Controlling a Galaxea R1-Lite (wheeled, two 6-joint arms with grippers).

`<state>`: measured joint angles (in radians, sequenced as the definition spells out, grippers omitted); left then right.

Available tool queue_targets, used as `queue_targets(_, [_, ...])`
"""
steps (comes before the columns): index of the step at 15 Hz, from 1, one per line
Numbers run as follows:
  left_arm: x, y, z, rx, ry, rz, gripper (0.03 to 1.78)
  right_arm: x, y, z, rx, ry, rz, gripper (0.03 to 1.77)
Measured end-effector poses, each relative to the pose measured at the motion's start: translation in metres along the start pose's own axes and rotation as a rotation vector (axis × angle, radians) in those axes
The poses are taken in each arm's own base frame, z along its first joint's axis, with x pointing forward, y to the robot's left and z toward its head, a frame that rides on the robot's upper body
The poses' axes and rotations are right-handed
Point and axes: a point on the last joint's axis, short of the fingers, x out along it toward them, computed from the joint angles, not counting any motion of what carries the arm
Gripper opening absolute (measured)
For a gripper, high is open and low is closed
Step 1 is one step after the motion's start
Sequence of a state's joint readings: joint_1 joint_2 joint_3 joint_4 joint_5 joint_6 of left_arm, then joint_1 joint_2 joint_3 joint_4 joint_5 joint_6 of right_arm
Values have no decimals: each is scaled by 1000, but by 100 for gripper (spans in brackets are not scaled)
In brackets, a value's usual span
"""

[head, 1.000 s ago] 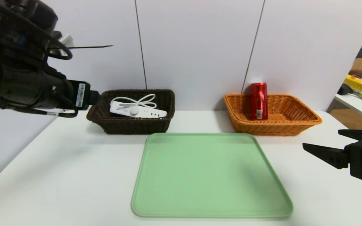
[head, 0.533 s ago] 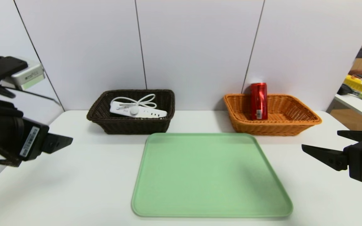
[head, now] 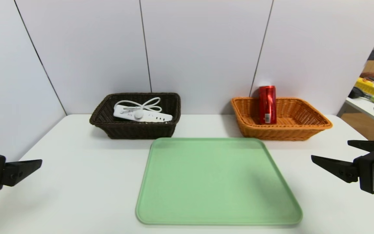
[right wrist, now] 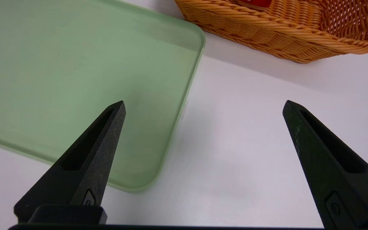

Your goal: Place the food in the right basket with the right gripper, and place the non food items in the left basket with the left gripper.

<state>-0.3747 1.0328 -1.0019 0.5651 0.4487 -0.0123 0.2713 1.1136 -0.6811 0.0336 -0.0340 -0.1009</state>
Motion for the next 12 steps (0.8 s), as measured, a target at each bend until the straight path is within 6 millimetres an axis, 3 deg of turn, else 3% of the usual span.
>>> queue_targets(5, [-21,20,-25,-107,-77,110,169,-5,-1,-13,5,16,-22,170])
queue_targets(12, [-38,24,-93,-151,-89,180,169,-19,-1,-37,3,50,-34,170])
